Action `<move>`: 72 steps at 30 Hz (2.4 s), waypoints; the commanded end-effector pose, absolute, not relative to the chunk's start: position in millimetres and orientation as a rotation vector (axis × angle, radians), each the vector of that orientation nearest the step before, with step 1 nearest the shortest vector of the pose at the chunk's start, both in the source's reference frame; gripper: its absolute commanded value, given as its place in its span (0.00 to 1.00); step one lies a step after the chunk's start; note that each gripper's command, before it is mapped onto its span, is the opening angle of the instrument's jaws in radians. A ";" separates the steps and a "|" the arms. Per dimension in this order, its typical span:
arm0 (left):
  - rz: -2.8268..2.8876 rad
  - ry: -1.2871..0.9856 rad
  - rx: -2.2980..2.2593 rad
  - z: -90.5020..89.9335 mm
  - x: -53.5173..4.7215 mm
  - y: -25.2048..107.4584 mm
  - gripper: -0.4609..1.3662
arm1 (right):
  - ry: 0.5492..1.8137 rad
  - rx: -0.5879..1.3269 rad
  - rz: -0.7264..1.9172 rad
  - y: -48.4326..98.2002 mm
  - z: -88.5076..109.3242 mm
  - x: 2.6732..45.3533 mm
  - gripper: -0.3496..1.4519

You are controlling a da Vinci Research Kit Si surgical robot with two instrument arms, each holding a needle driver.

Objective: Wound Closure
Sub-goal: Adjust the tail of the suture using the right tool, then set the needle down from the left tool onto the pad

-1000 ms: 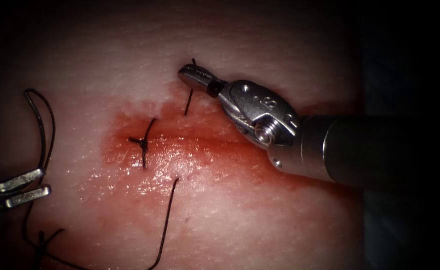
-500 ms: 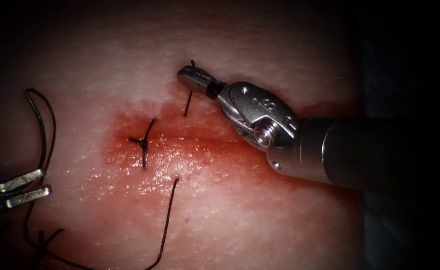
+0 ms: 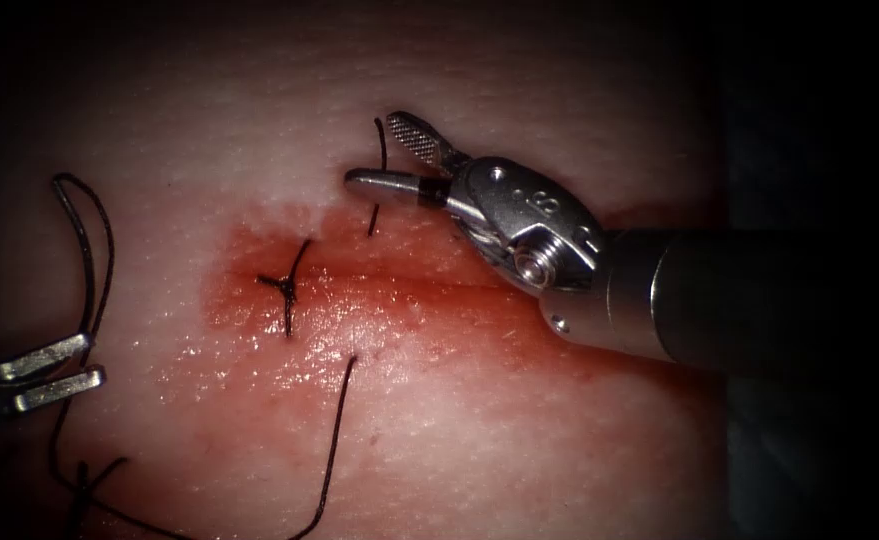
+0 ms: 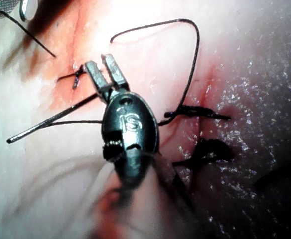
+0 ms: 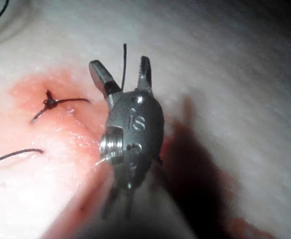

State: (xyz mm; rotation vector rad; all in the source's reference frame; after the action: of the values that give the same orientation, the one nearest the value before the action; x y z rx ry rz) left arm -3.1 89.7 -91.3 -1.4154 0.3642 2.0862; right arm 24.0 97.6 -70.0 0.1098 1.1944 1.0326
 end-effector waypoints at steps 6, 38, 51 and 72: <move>2.100 0.344 -1.417 -90.8 -3.2 90.4 0.06 | 1.173 0.124 1.012 96.6 -71.2 23.6 0.95; 2.107 0.213 -1.400 -81.4 -4.4 100.6 0.06 | 1.123 0.138 0.960 91.7 -74.5 23.0 0.89; 2.085 0.080 -1.255 -80.2 -2.9 100.9 0.65 | 1.116 0.140 0.953 91.0 -74.3 22.8 0.87; 2.262 0.001 -0.962 -82.3 5.9 97.4 0.88 | 1.112 0.141 0.948 90.4 -74.2 23.4 0.86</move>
State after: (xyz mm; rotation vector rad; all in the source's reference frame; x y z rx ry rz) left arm 6.5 97.4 -82.4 -0.9552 0.0068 2.2629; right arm 23.4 90.4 -74.2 0.1393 1.1110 0.9487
